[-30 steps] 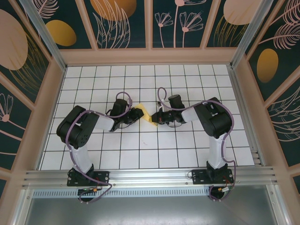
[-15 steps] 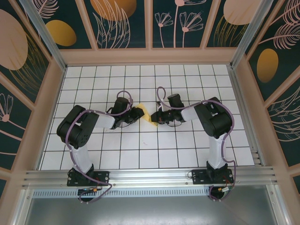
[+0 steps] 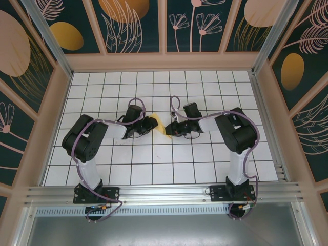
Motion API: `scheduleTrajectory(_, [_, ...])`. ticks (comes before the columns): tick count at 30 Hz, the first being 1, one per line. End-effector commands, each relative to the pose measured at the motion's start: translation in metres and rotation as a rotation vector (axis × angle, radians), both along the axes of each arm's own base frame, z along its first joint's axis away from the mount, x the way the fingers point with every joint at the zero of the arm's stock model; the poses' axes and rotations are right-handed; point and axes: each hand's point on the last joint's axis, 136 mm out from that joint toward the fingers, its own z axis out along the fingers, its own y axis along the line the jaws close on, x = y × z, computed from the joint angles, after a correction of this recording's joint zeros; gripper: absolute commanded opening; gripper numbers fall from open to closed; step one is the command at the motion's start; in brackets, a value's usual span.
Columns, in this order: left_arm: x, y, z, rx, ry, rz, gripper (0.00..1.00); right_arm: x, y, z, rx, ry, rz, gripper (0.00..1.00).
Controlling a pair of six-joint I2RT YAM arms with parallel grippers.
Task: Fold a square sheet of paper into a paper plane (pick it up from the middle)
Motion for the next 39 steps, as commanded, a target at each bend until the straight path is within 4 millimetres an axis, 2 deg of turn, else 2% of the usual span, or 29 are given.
scheduleTrajectory(1, [-0.001, 0.015, -0.029, 0.109, 0.042, 0.03, 0.27, -0.003, -0.005, 0.002, -0.041, -0.06, 0.031, 0.2])
scheduleTrajectory(5, [-0.001, 0.015, -0.03, 0.113, 0.047, 0.031, 0.27, 0.0, -0.008, -0.001, -0.063, -0.087, 0.029, 0.16])
scheduleTrajectory(9, [-0.001, 0.015, -0.029, 0.111, 0.046, 0.031, 0.27, 0.003, -0.01, -0.006, -0.079, -0.083, 0.015, 0.08])
scheduleTrajectory(17, [0.001, 0.015, -0.028, 0.121, 0.04, 0.031, 0.27, 0.001, -0.013, -0.01, -0.032, -0.013, -0.015, 0.0])
scheduleTrajectory(20, [0.0, 0.017, -0.031, 0.135, 0.047, 0.033, 0.27, 0.002, -0.017, -0.009, -0.017, 0.009, -0.033, 0.0])
scheduleTrajectory(28, [0.001, 0.019, -0.035, 0.157, 0.055, 0.034, 0.27, 0.001, -0.017, 0.003, -0.023, -0.044, -0.013, 0.17])
scheduleTrajectory(39, [0.005, 0.018, -0.036, 0.173, 0.056, 0.026, 0.28, -0.003, -0.023, -0.009, -0.074, -0.063, -0.01, 0.18])
